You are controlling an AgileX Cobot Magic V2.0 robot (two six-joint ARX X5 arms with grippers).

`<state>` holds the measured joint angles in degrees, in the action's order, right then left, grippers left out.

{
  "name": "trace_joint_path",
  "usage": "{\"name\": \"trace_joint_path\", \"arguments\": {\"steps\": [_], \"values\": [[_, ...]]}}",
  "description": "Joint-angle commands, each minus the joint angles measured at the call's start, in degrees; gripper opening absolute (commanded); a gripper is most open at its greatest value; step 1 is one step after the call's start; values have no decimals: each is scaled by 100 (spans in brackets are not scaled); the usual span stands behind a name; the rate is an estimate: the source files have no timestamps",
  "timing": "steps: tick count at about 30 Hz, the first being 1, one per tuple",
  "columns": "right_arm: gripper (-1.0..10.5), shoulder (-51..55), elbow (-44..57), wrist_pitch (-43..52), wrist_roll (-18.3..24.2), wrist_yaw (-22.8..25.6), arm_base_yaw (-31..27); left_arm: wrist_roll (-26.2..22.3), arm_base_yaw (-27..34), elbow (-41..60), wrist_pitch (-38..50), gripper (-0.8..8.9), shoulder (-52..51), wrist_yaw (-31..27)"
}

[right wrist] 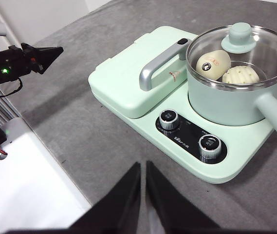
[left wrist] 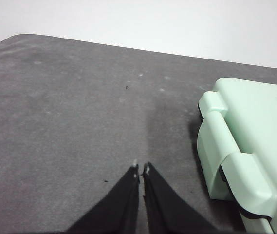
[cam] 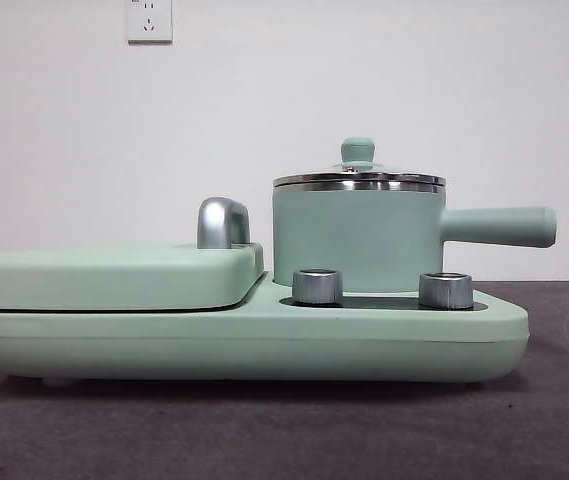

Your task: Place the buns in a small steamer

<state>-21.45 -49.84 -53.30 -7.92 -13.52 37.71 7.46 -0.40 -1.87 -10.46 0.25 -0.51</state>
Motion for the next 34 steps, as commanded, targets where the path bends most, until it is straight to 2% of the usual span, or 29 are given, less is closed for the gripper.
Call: {"name": "trace_joint_path", "arguments": {"steps": [1,12,15,18,21,27,31,34], "values": [[16,-13,-33,63,24,-2,42,-50,7,114,-24,20,-7,-15],[16,-4,-33,68,24,4,2,-52,7,114,-24,20,-7,-17],[16,20,-15,81,24,-20,-262,-52,7,114,-24,20,-7,-15],[16,52,140,199,28,17,-789,-50,7,114,-24,20,-7,-15],[16,201,590,739,70,127,-1408,-50,7,114,-24,20,-7,-15],[16,715,2170,2710,164,791,-2415,-52,7,114,-24,20,-7,-15],[16,1126,3213,3665,461,1471,-2900,-50,7,114,-24,20,-7,-15],[16,1440,3821,4157,664,1650,-3198,-52,7,114,-24,20,-7,-15]]}}
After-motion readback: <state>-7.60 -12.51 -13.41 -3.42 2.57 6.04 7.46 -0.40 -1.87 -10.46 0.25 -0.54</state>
